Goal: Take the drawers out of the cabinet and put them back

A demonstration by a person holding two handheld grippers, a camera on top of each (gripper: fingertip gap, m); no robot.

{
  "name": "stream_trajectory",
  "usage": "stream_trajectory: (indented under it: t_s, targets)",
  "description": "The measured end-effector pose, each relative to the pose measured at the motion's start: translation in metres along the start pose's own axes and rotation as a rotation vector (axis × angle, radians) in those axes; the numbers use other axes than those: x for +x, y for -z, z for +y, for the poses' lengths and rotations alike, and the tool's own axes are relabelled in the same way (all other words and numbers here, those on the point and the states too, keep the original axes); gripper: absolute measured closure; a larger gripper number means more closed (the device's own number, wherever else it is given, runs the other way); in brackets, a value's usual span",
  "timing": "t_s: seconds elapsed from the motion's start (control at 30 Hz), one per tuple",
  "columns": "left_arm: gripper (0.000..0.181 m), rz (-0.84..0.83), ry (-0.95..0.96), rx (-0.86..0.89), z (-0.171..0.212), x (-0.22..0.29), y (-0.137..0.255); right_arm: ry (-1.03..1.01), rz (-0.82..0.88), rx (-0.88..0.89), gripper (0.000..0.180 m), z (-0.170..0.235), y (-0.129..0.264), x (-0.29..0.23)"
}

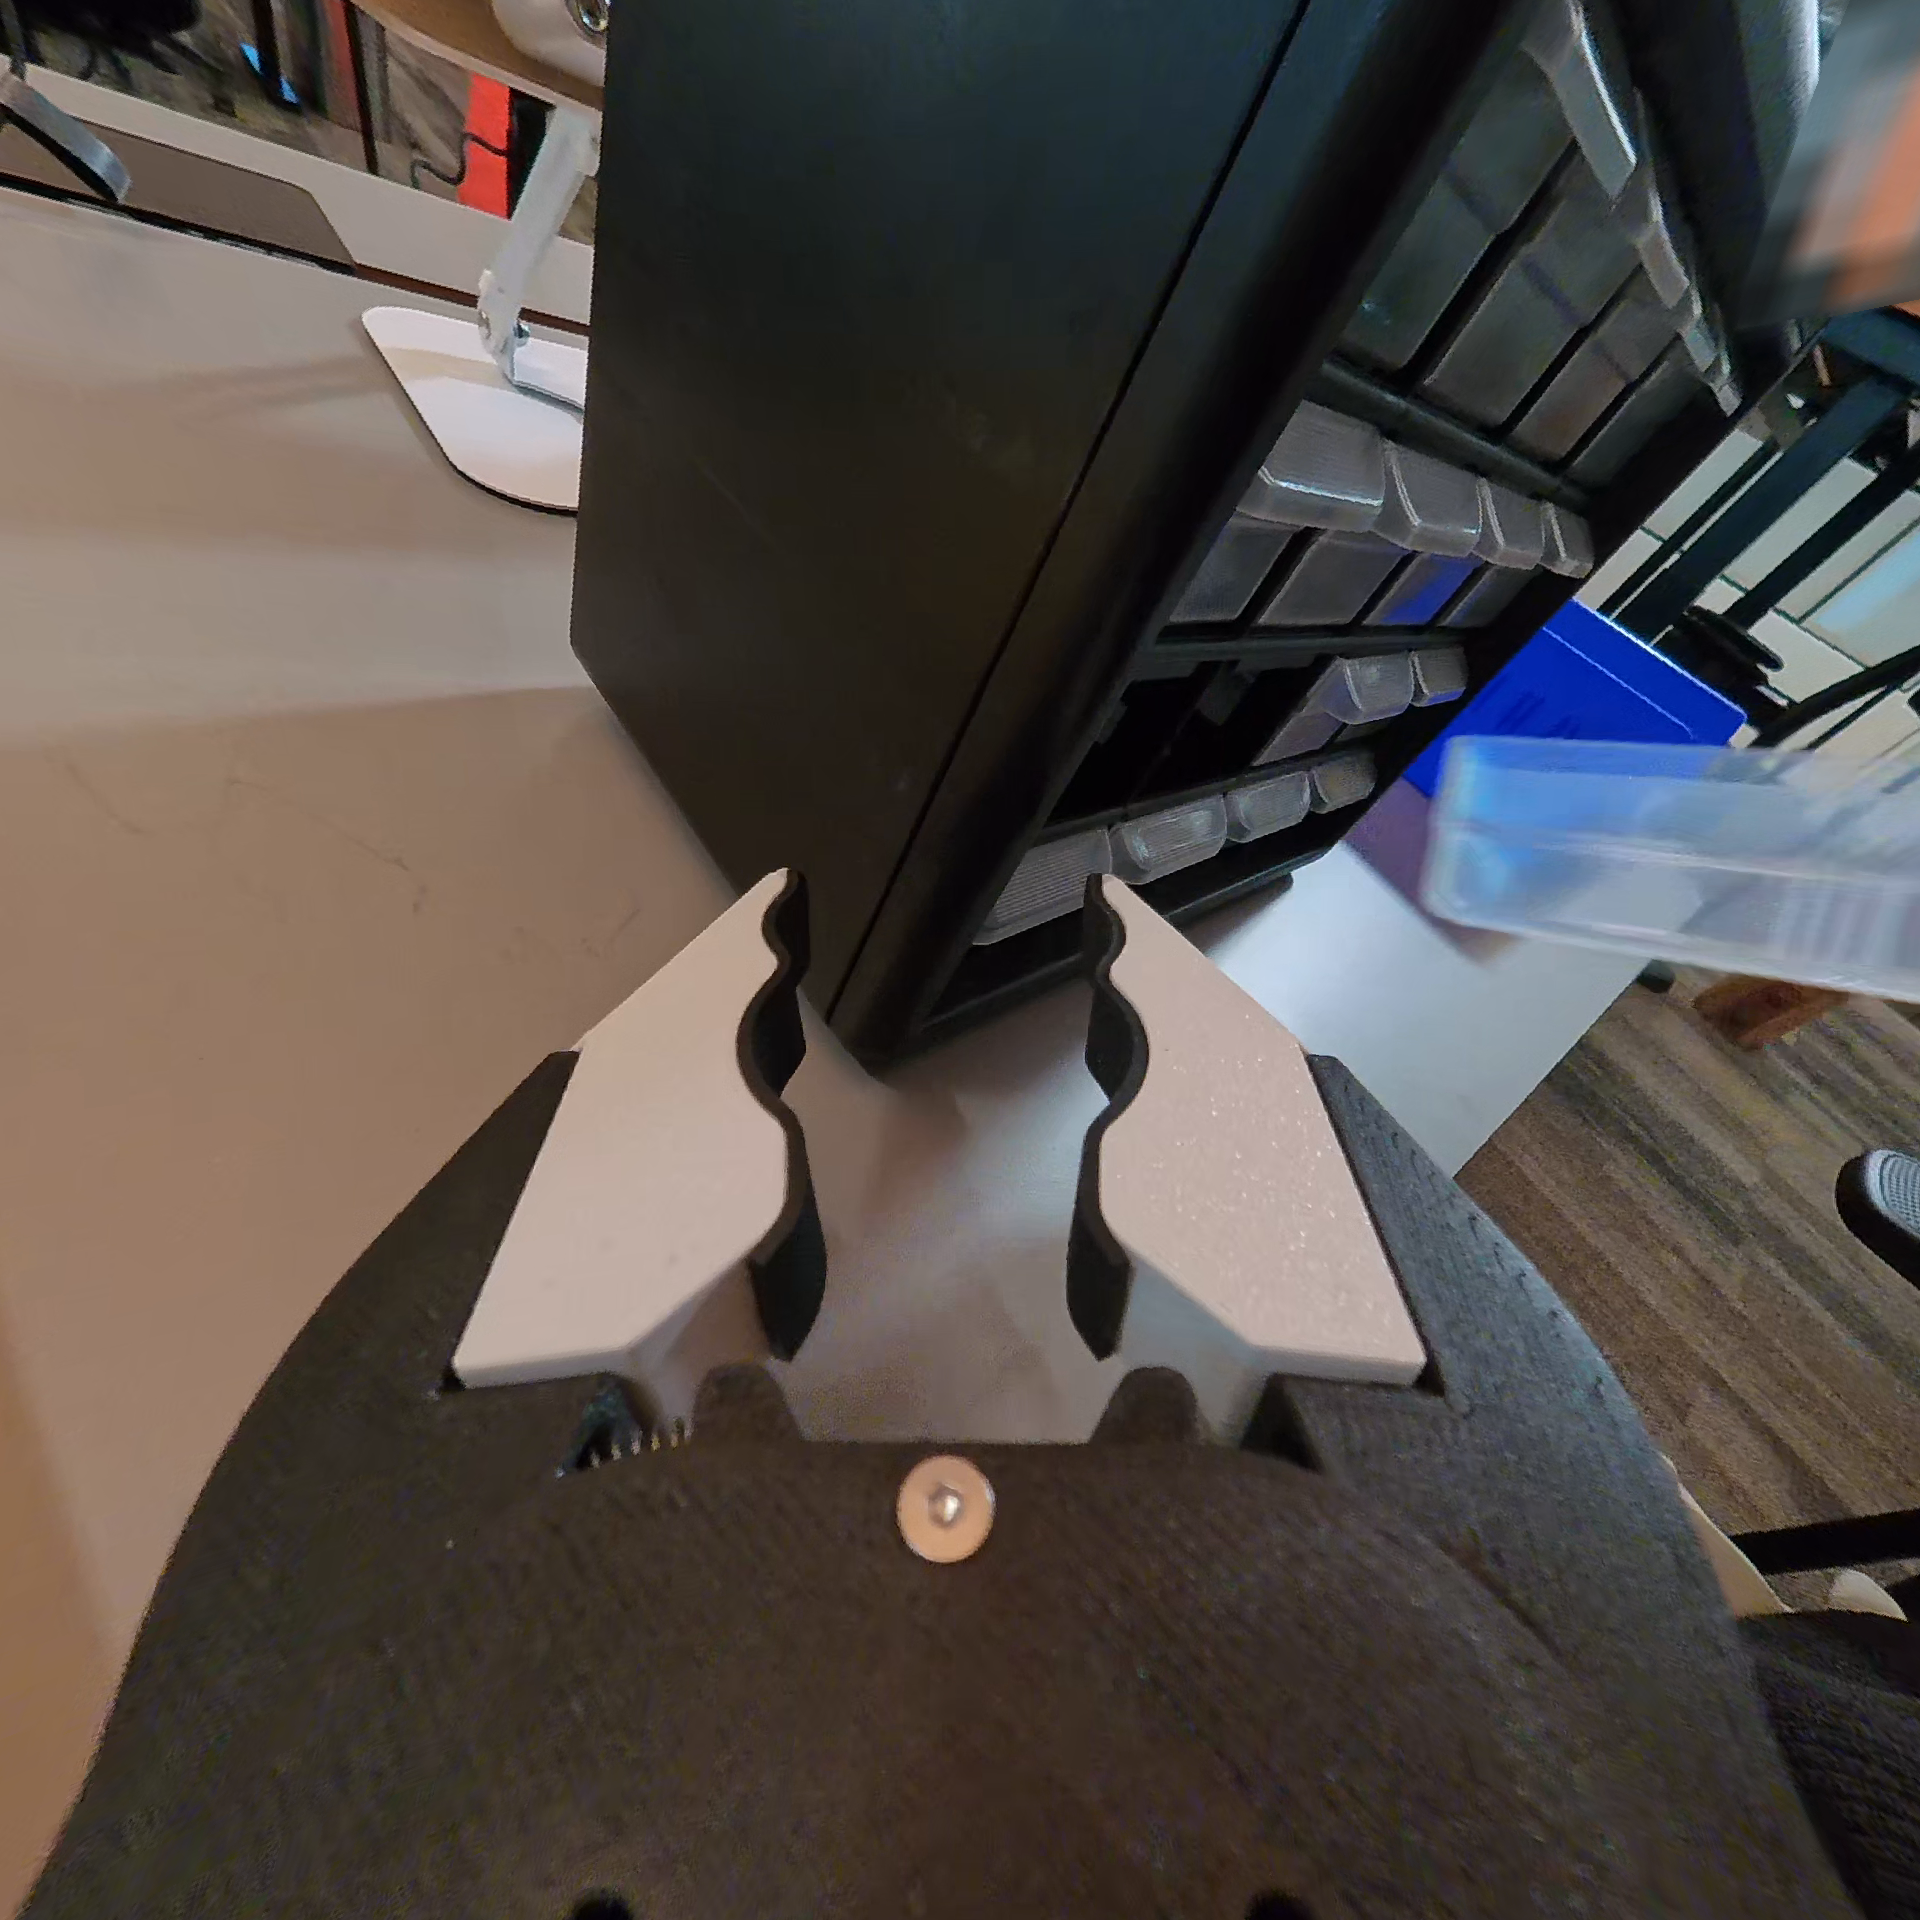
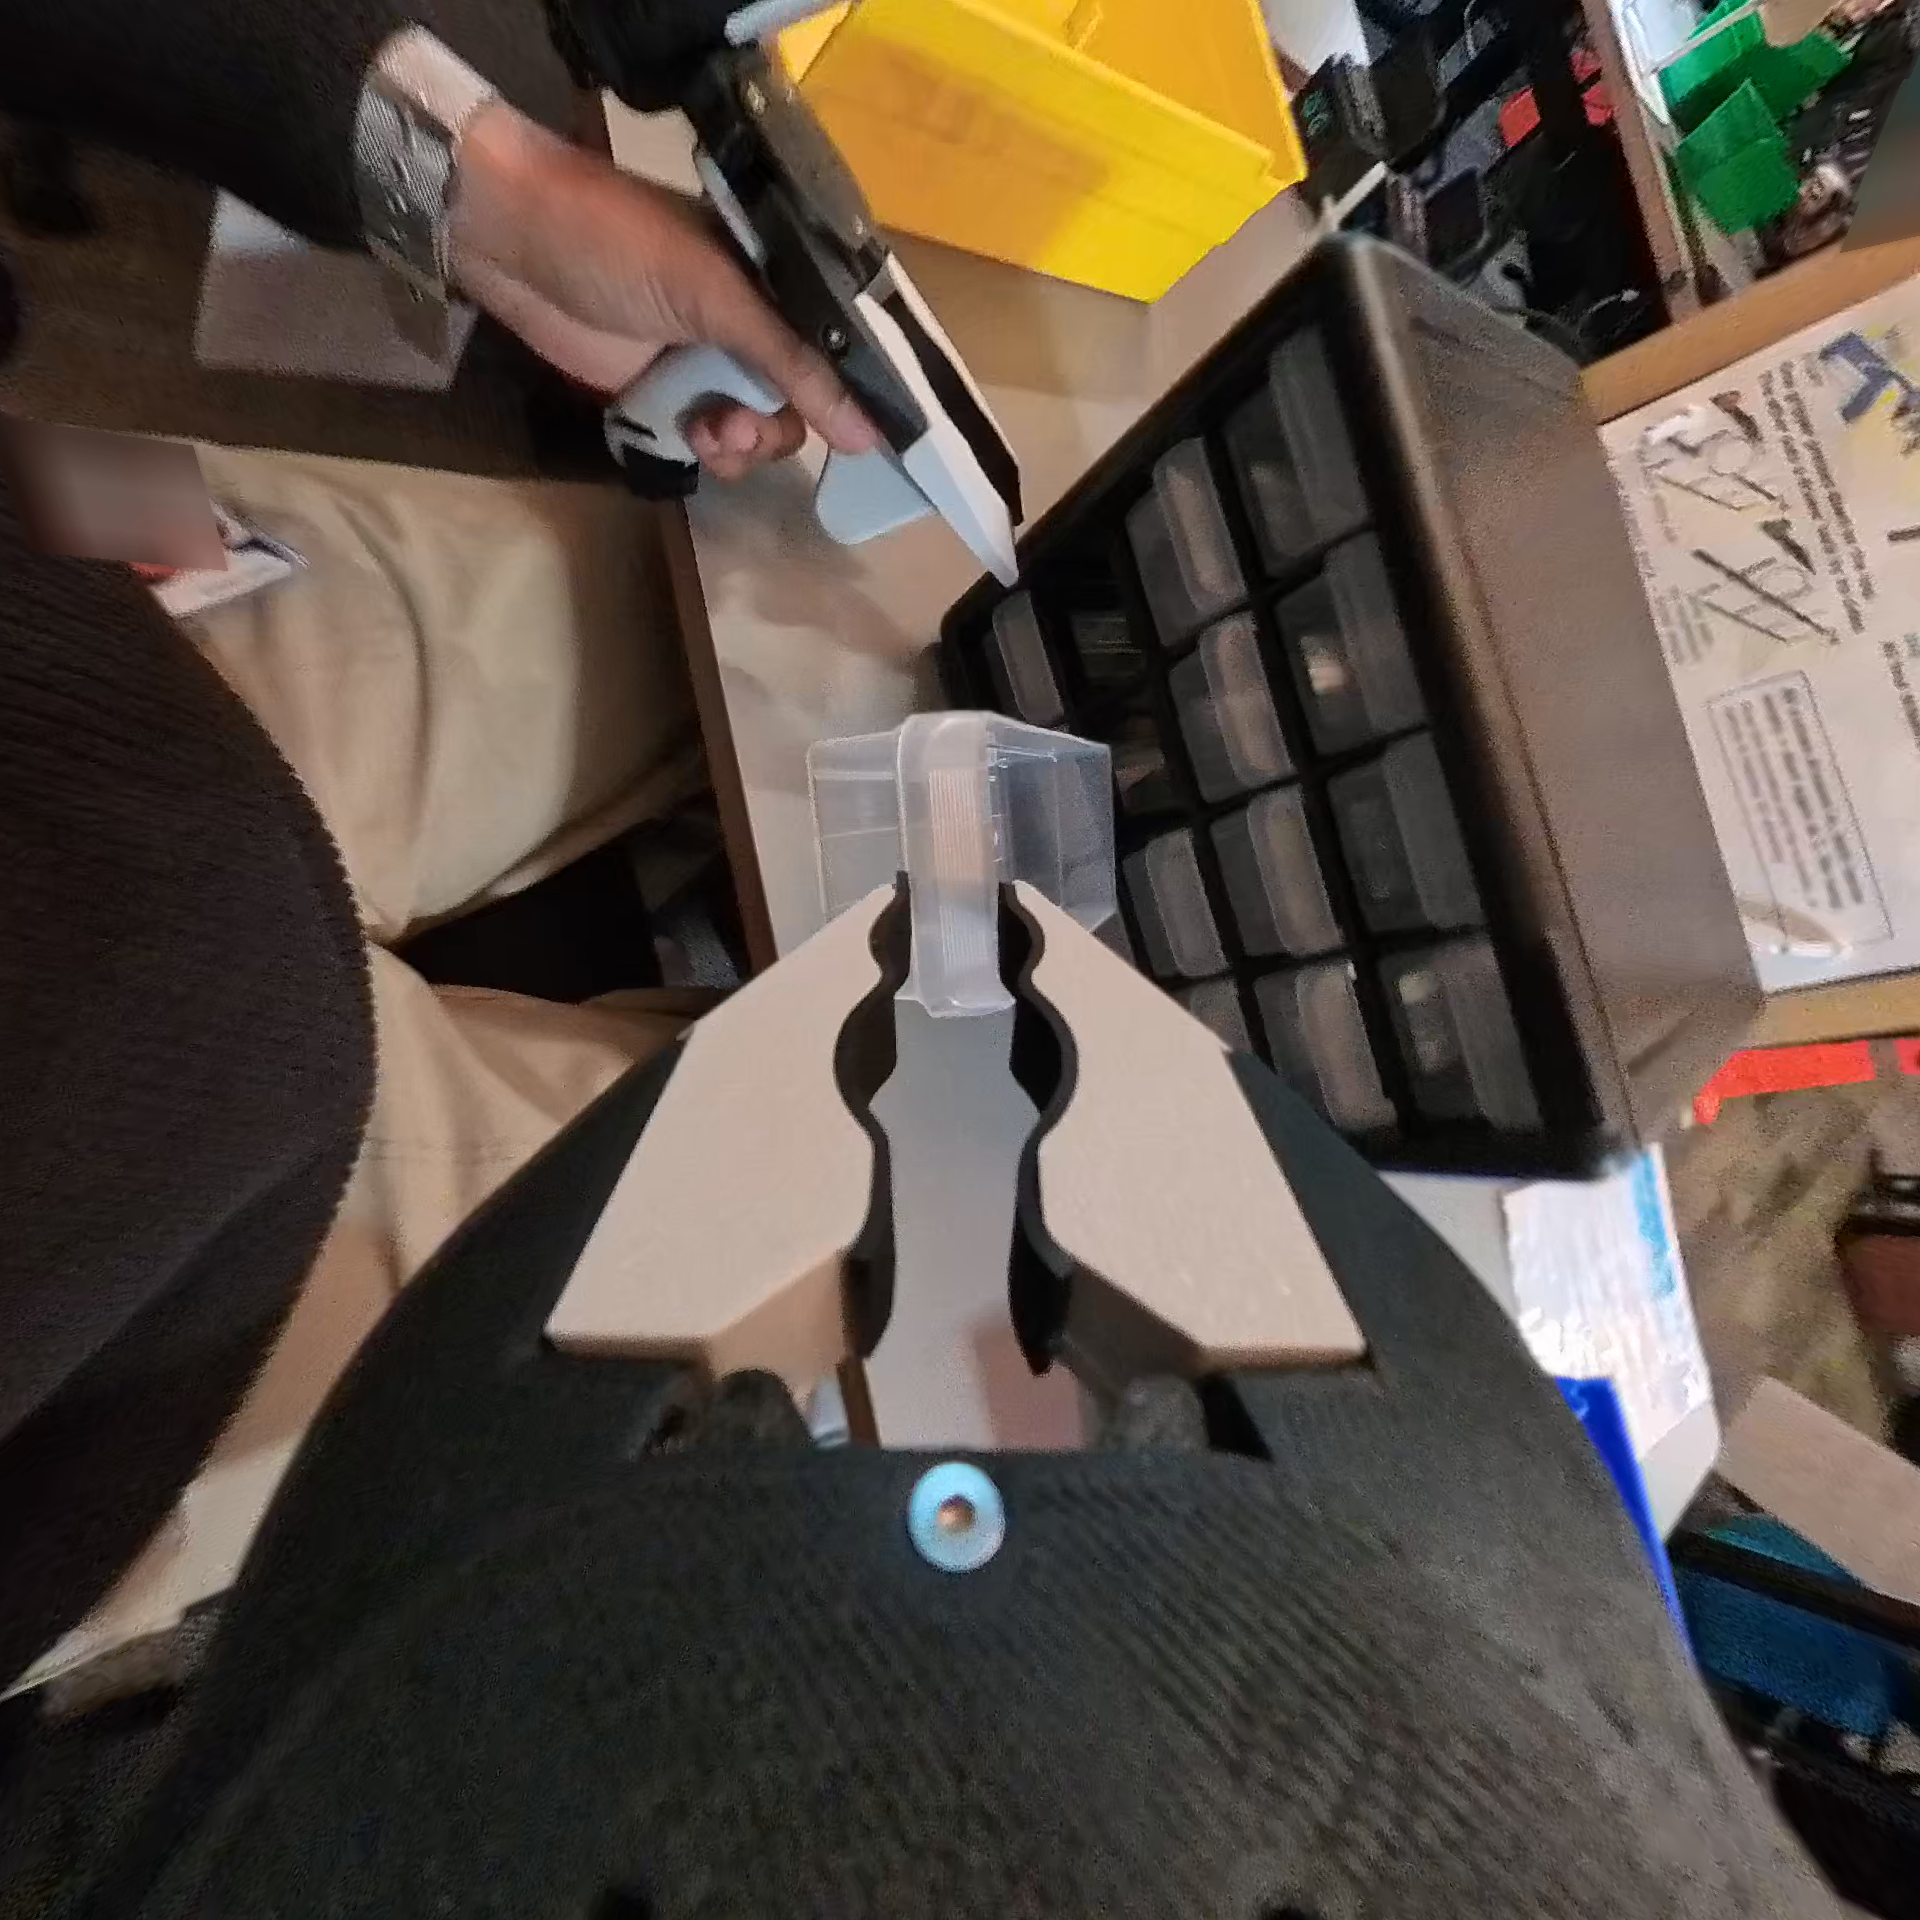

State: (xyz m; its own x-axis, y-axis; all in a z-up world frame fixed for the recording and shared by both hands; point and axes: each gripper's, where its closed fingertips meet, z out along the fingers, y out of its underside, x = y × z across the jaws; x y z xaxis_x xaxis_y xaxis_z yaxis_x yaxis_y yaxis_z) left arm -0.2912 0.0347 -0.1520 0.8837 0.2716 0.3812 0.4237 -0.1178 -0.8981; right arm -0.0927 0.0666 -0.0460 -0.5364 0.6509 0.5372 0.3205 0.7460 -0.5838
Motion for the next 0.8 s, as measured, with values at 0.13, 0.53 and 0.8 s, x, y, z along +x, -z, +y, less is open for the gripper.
stream_trajectory:
  t_s: [0.13,0.53,0.8]
  targets:
    - [0.13,-0.001,-0.005,0.001,0.0,0.001,0.0,-0.115,0.128,0.093,0.164,0.005,0.062,0.034]
    - [0.131,0.0,-0.001,-0.009,0.003,0.004,-0.003,-0.433,0.874,-0.416,0.164,0.263,0.11,0.202]
    - [0.13,0.018,0.039,-0.015,0.004,0.002,-0.004,-0.544,0.805,-0.708,0.164,0.364,0.047,0.215]
